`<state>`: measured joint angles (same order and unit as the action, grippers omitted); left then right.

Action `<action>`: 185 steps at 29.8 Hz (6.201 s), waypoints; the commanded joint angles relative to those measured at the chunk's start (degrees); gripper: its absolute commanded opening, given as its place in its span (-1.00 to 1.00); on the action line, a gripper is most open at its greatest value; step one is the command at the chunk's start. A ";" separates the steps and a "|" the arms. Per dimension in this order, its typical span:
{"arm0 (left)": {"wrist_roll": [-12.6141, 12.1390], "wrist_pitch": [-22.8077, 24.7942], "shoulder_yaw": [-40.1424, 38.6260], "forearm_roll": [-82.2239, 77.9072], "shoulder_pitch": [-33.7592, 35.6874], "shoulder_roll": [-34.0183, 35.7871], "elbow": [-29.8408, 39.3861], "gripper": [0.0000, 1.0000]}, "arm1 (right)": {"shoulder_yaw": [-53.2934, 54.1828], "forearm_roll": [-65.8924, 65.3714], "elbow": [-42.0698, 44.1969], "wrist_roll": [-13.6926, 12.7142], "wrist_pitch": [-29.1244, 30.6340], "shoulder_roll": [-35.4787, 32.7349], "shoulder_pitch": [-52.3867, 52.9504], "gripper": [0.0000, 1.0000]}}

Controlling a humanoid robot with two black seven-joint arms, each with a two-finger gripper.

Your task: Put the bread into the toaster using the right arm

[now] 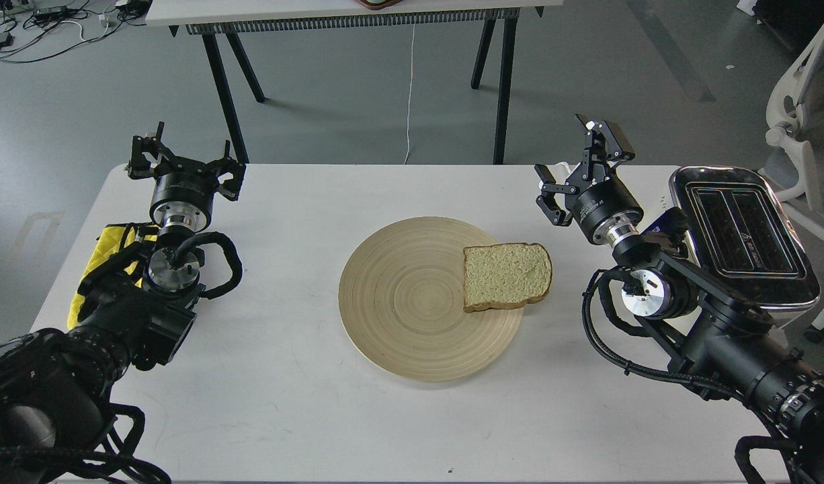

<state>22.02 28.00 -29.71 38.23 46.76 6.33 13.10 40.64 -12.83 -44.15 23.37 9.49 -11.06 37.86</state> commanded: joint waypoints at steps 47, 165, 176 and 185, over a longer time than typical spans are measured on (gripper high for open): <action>0.04 0.00 0.00 0.00 -0.01 -0.01 0.00 1.00 | -35.63 -29.10 -9.73 -7.20 -33.57 -10.12 1.42 0.99; 0.04 0.00 0.00 0.00 -0.01 -0.01 0.00 1.00 | -17.01 -14.78 -34.71 -6.67 -36.39 -25.54 6.52 0.94; 0.04 0.00 0.00 0.00 -0.01 -0.01 0.00 1.00 | -2.51 -10.99 -6.60 -6.15 -10.23 -2.32 5.91 0.98; 0.04 0.00 0.00 0.00 0.08 -0.01 0.00 1.00 | 8.23 -5.47 6.35 -5.27 12.82 4.29 3.10 0.98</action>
<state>22.06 28.00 -29.70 38.22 46.76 6.33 13.09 47.55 -21.55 -40.18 17.83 17.02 -7.92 41.74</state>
